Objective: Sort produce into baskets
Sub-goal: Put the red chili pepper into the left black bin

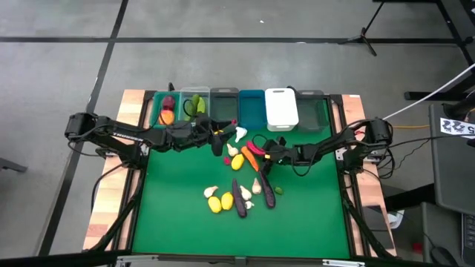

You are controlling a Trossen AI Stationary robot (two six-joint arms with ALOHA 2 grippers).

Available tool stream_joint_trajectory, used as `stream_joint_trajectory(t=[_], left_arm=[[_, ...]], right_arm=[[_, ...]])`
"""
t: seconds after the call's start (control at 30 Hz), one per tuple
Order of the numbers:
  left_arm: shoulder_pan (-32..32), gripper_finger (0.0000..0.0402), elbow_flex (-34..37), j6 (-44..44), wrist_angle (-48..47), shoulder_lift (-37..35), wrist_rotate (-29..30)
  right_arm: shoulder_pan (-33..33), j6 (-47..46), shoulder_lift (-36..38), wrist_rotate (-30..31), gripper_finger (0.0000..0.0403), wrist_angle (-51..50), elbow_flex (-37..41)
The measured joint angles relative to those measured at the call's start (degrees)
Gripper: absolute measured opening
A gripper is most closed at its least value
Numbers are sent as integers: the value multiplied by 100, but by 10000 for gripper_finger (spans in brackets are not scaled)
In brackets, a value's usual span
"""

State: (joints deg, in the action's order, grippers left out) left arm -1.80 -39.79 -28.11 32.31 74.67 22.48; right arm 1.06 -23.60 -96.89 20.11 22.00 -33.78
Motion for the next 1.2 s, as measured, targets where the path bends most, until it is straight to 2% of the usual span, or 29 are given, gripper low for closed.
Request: stream_joint_trajectory(t=[0.1,0.3,0.43,0.57,0.67,0.83,0.97,1.2], left_arm=[[0,257,0,-32,398,-2,188],[-85,257,0,-84,888,11,389],[-98,257,0,-106,1120,172,258],[-96,257,7,-57,2175,633,-470],[-98,257,7,59,2381,780,-636],[-105,257,7,246,2127,778,-626],[-118,257,4,379,1703,778,-626],[-117,257,4,290,1249,778,-616]], right_arm=[[0,140,247,8,136,201,-2],[0,512,1088,178,193,753,-7],[0,947,1646,164,185,1326,-33],[2,1443,1933,108,158,1367,-272],[2,1662,1966,-38,141,913,-498],[-102,1627,1823,122,137,-685,-592],[-540,1441,1470,130,172,-1604,-588],[-1119,1189,777,-362,278,-1545,-590]])
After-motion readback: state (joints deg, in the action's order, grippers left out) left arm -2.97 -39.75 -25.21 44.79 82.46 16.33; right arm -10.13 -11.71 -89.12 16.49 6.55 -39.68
